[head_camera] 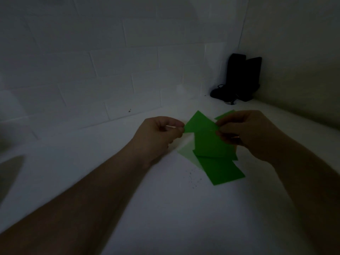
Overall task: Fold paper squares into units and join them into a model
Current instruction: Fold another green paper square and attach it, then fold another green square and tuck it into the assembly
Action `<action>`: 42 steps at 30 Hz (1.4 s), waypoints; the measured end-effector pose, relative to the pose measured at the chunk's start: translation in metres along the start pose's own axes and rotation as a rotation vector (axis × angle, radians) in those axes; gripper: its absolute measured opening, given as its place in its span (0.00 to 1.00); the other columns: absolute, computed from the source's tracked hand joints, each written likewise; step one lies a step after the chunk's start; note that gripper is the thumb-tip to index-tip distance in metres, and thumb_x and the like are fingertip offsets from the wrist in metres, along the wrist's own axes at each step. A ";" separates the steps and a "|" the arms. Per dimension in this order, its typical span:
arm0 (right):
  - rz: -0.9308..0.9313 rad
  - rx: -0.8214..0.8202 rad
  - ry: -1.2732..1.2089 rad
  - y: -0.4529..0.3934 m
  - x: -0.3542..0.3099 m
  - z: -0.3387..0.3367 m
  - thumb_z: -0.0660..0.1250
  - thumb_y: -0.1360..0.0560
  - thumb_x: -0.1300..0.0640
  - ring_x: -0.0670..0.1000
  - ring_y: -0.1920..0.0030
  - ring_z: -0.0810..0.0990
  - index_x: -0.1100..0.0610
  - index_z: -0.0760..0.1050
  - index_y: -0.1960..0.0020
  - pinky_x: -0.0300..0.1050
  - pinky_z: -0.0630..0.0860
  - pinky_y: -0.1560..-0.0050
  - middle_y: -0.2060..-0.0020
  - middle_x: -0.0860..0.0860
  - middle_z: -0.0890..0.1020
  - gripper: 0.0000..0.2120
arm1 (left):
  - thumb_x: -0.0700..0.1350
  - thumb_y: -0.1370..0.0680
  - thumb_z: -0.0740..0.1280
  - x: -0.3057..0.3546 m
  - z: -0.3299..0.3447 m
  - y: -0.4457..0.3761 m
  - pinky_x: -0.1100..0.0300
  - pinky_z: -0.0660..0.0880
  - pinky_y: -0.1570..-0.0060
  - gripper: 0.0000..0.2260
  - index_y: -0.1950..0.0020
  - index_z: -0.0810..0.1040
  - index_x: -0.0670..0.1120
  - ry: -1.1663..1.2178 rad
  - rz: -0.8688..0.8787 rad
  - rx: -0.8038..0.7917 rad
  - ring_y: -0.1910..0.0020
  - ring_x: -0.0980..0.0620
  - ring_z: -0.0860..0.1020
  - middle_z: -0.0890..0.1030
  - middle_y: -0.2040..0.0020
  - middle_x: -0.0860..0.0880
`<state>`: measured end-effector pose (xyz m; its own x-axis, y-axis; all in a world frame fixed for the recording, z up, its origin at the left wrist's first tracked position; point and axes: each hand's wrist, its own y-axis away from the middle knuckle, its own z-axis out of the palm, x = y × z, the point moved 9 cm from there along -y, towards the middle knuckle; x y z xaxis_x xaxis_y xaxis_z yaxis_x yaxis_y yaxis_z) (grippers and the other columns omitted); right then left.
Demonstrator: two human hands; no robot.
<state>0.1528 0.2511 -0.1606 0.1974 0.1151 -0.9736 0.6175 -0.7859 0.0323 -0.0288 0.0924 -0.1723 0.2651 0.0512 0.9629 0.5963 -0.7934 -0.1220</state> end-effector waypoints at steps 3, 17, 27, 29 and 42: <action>0.021 0.023 -0.067 -0.001 0.002 -0.001 0.69 0.25 0.70 0.54 0.61 0.85 0.61 0.83 0.56 0.47 0.85 0.55 0.63 0.59 0.86 0.07 | 0.42 0.22 0.74 0.000 0.000 -0.002 0.66 0.73 0.67 0.03 0.50 0.86 0.49 -0.001 0.017 -0.007 0.68 0.60 0.75 0.85 0.59 0.48; 0.096 -0.041 -0.065 -0.006 0.010 -0.011 0.70 0.24 0.67 0.49 0.66 0.82 0.59 0.83 0.56 0.43 0.81 0.63 0.66 0.54 0.84 0.06 | 0.48 0.18 0.69 -0.002 0.001 -0.001 0.64 0.77 0.61 0.05 0.47 0.85 0.51 -0.015 0.028 -0.023 0.61 0.58 0.80 0.87 0.55 0.54; -0.020 0.490 0.304 -0.026 0.033 -0.114 0.75 0.26 0.59 0.54 0.51 0.80 0.49 0.83 0.53 0.52 0.79 0.48 0.53 0.53 0.83 0.05 | 0.54 0.21 0.71 0.007 0.040 0.010 0.79 0.68 0.51 0.12 0.37 0.82 0.60 -0.536 0.274 -0.211 0.51 0.69 0.77 0.77 0.49 0.69; -0.017 0.480 0.359 -0.029 0.038 -0.116 0.74 0.26 0.59 0.55 0.49 0.81 0.49 0.84 0.53 0.54 0.80 0.44 0.51 0.53 0.84 0.05 | 0.56 0.21 0.71 0.007 0.050 0.011 0.71 0.70 0.41 0.16 0.33 0.81 0.58 -0.592 0.383 -0.284 0.41 0.65 0.75 0.79 0.38 0.60; 0.013 0.447 0.629 -0.039 0.045 -0.117 0.71 0.24 0.56 0.57 0.44 0.81 0.56 0.86 0.46 0.50 0.76 0.40 0.46 0.56 0.85 0.09 | 0.73 0.28 0.51 -0.012 0.073 0.006 0.51 0.62 0.28 0.32 0.25 0.67 0.67 -0.993 0.407 -0.337 0.27 0.46 0.65 0.65 0.21 0.55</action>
<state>0.2269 0.3578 -0.1792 0.6806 0.3228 -0.6577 0.2725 -0.9448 -0.1818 0.0269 0.1315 -0.2023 0.9690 0.0921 0.2293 0.1325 -0.9770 -0.1673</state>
